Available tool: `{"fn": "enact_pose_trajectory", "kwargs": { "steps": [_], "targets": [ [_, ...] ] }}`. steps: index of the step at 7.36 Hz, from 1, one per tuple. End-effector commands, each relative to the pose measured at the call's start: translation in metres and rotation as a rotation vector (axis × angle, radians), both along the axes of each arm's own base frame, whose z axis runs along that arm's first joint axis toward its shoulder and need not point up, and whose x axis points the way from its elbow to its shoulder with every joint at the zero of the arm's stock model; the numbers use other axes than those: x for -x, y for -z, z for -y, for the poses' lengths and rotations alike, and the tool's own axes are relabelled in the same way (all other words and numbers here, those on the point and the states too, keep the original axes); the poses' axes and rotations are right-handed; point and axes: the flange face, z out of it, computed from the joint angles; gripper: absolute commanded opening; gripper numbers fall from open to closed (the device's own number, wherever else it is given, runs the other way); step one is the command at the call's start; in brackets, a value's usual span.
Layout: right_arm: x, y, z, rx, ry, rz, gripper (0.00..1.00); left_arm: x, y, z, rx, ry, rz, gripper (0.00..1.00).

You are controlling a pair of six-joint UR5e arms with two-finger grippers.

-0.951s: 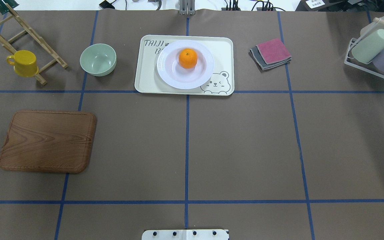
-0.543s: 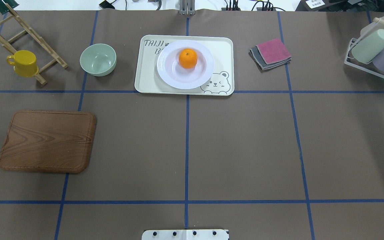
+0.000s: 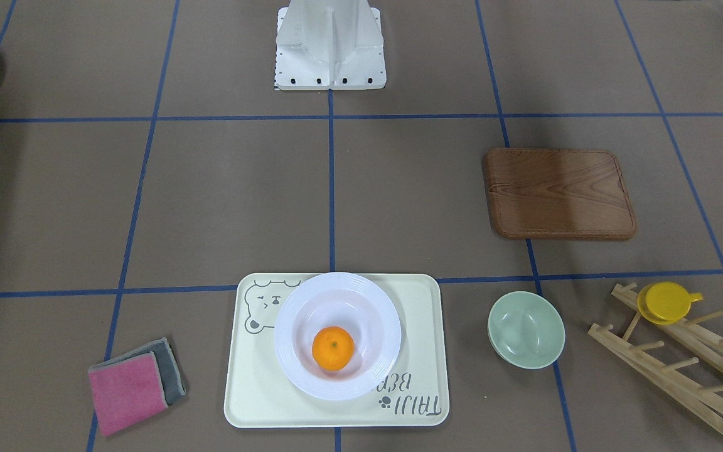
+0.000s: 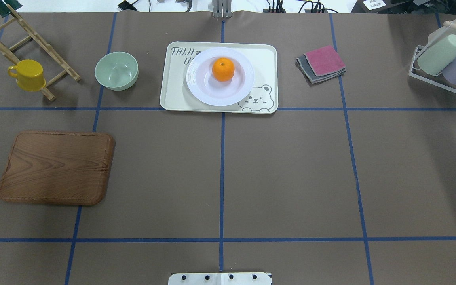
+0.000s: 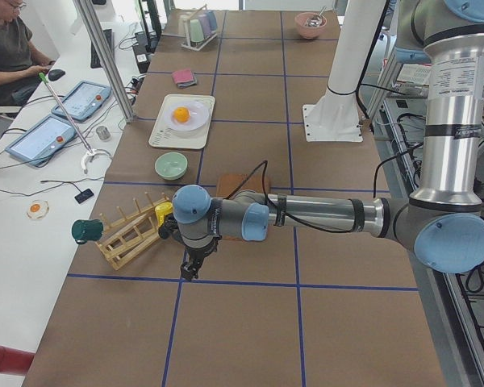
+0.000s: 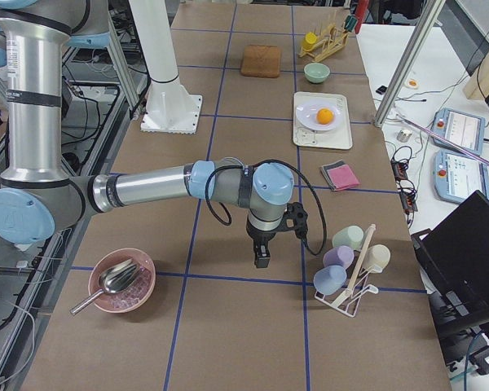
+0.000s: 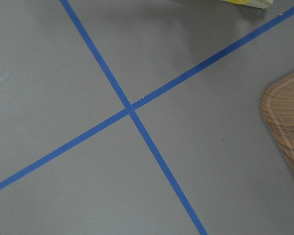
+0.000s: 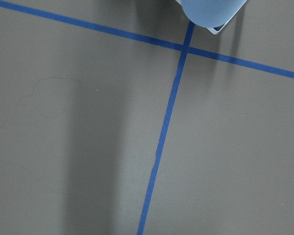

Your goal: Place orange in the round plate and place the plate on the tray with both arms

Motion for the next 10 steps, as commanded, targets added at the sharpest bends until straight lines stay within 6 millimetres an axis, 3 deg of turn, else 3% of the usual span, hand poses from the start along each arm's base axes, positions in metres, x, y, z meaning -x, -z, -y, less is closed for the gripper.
{"fn": "enact_pose_trajectory", "kwargs": {
  "steps": [1,10],
  "targets": [
    [0.0,0.004,0.002,0.011,-0.023,0.003,1.0,0.0,0.013,-0.004,0.18,0.217,-0.027,1.0],
    [0.001,0.006,0.006,-0.015,-0.01,-0.005,1.0,-0.002,0.021,-0.001,0.157,0.213,-0.024,1.0]
  ]
}}
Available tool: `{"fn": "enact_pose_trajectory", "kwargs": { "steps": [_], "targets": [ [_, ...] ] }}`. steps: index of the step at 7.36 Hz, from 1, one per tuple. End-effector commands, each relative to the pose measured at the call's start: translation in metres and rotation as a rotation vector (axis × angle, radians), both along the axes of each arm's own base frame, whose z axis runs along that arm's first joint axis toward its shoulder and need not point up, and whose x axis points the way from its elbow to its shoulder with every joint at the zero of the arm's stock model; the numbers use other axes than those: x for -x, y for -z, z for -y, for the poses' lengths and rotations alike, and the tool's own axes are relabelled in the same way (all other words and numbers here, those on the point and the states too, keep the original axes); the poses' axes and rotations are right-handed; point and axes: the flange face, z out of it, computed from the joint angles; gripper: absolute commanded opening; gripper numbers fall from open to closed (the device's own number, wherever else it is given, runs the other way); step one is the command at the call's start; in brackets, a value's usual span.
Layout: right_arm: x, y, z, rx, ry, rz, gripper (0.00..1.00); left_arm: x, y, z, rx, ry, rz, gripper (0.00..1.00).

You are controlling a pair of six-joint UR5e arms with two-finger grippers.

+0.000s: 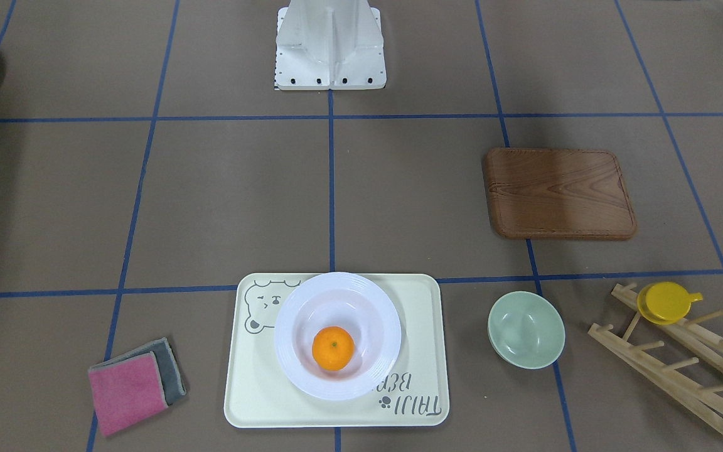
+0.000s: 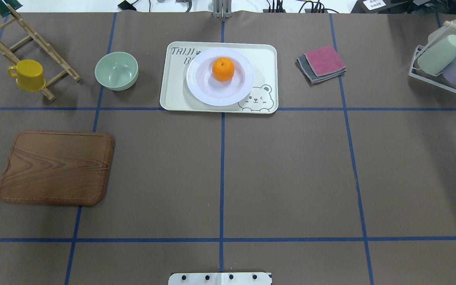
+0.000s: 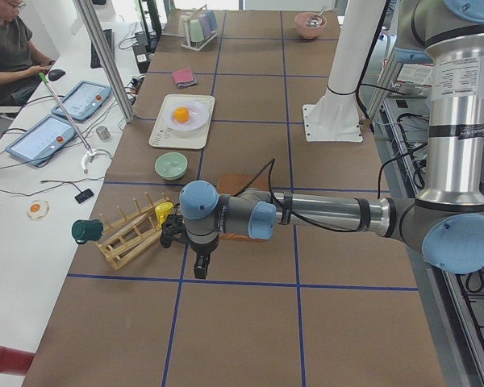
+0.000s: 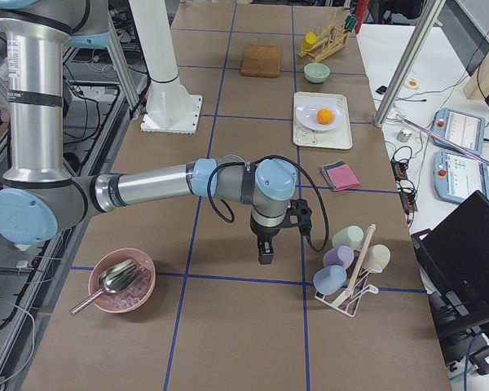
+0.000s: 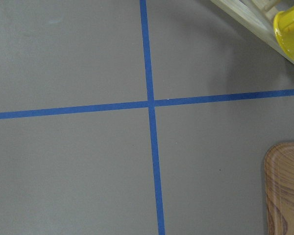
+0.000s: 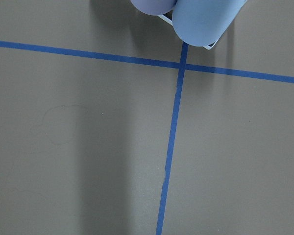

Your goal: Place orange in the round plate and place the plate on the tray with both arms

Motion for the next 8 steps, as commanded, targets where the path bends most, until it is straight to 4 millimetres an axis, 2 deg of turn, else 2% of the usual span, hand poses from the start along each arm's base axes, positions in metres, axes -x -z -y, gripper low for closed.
{"fn": "enact_pose_trajectory", "kwargs": {
  "steps": [1,2,6,8],
  "targets": [
    [0.001,-0.001,0.0,-0.002,0.006,-0.007,1.0,-0.001,0.01,0.007,-0.035,-0.006,0.001,1.0],
    [0.008,-0.001,0.003,-0.009,0.021,-0.011,1.0,-0.002,0.012,0.009,-0.077,-0.007,-0.001,1.0],
    [0.01,-0.001,0.005,-0.037,0.032,-0.039,1.0,-0.003,0.022,0.005,-0.116,-0.008,-0.013,1.0],
    [0.013,-0.002,0.006,-0.034,0.038,-0.04,1.0,-0.004,0.019,0.004,-0.111,-0.011,-0.011,1.0]
  ]
}}
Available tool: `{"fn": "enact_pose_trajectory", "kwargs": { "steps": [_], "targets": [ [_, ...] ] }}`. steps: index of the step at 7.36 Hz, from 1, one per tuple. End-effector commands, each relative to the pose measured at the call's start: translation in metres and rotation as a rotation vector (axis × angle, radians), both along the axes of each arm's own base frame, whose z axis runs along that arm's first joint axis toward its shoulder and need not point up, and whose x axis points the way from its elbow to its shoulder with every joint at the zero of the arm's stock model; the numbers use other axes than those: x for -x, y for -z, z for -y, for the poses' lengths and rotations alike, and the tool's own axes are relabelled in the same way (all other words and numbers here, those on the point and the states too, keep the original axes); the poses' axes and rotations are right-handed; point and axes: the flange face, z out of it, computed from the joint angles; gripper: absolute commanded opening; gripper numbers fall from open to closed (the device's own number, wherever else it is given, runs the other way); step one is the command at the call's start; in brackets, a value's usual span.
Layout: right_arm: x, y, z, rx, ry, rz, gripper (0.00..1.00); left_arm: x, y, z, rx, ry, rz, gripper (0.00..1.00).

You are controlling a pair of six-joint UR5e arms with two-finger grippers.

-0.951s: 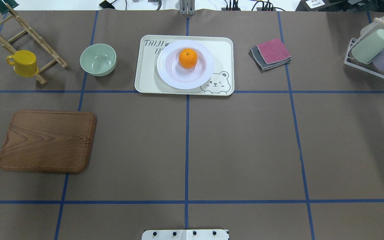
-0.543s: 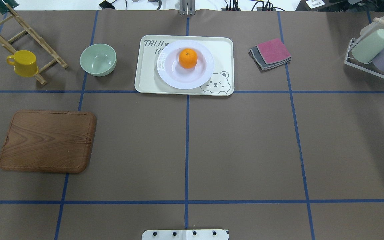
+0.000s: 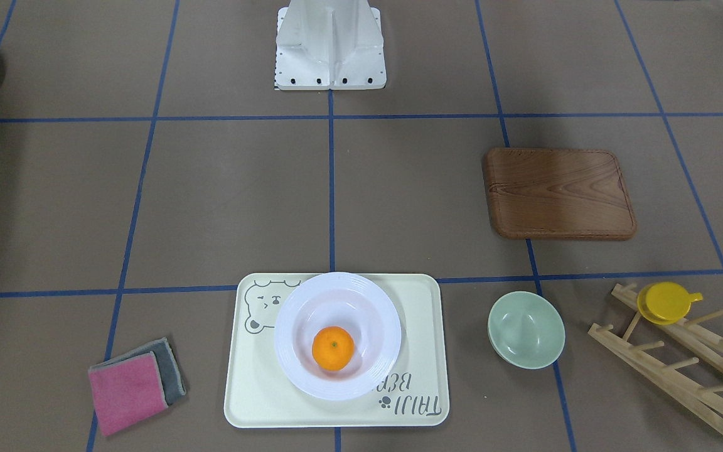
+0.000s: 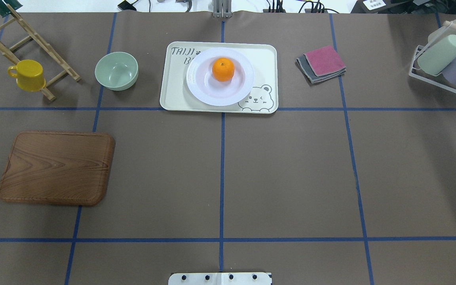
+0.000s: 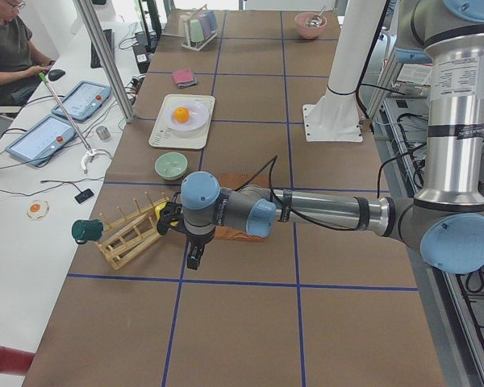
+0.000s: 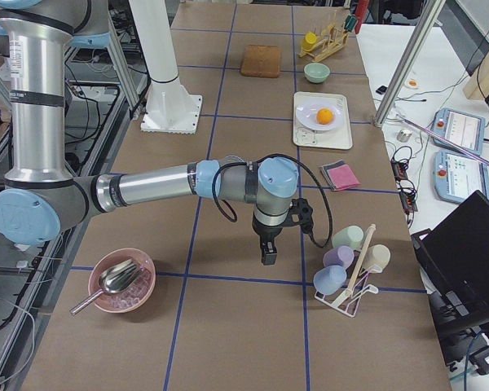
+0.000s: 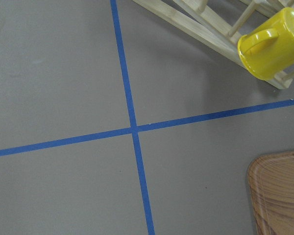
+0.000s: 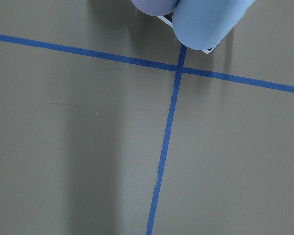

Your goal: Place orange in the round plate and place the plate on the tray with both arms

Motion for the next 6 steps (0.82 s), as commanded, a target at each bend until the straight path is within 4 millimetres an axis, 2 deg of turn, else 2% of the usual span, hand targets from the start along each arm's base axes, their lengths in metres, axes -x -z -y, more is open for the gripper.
{"fn": "enact_pose_trajectory", "kwargs": {
  "steps": [1,6],
  "targets": [
    [0.0018,-0.0007,0.0003,0.002,0.003,-0.001,1.0,-0.0001,0.0004,-0.0006,-0.003,-0.002,0.002,1.0],
    [0.0019,0.0003,0.0004,0.006,-0.005,0.0,1.0,-0.0003,0.0023,-0.0006,-0.006,-0.001,0.0,1.0]
  ]
}}
